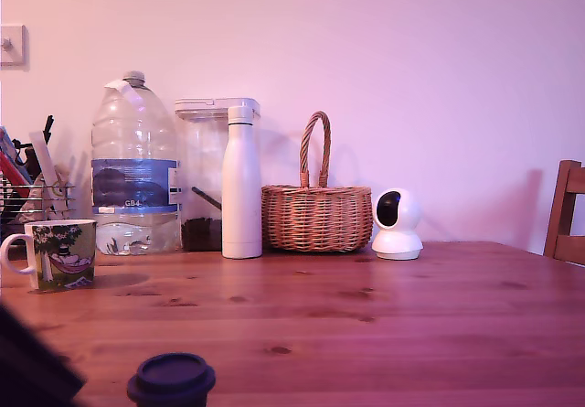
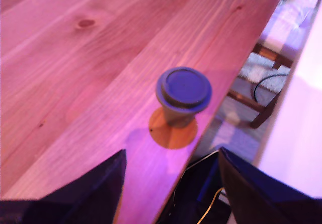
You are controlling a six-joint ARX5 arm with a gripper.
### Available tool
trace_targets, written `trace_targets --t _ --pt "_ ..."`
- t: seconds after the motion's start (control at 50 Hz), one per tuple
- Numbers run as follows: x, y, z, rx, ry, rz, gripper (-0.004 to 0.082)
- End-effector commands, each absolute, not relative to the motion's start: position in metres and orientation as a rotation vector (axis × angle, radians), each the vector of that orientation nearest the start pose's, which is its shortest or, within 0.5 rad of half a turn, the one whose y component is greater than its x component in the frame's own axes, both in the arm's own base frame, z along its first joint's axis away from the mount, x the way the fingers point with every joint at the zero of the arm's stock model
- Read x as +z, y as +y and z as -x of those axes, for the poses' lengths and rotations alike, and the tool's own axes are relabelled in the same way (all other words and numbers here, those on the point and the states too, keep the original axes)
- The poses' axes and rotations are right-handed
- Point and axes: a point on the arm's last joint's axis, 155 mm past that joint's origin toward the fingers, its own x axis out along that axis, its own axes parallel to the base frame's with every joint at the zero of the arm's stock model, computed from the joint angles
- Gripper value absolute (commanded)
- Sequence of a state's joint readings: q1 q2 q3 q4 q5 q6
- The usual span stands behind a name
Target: Pick up the coffee capsules from the table one by one and drop them inside the nearest coffee cup
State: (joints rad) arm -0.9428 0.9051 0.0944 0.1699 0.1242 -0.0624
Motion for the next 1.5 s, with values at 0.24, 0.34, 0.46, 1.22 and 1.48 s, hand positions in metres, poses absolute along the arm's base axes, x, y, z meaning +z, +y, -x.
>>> trace_targets --t 0.24,0.34,0.46,1.22,1.48 --pt "0.022 -0.245 -0.141 -1.035 0.635 -0.229 0.0523" --pt "0.023 -0.251 -0.143 -1.042 0.63 -0.23 0.0523" --pt "0.02 -0.254 -0.144 -1.043 0.648 -0.243 0.0523" --pt "0.0 -0.268 -0.149 -1.027 0.777 -0.302 0.0518" --pt "-0.003 -0.268 -0.149 -1.023 0.792 -0.308 0.0373"
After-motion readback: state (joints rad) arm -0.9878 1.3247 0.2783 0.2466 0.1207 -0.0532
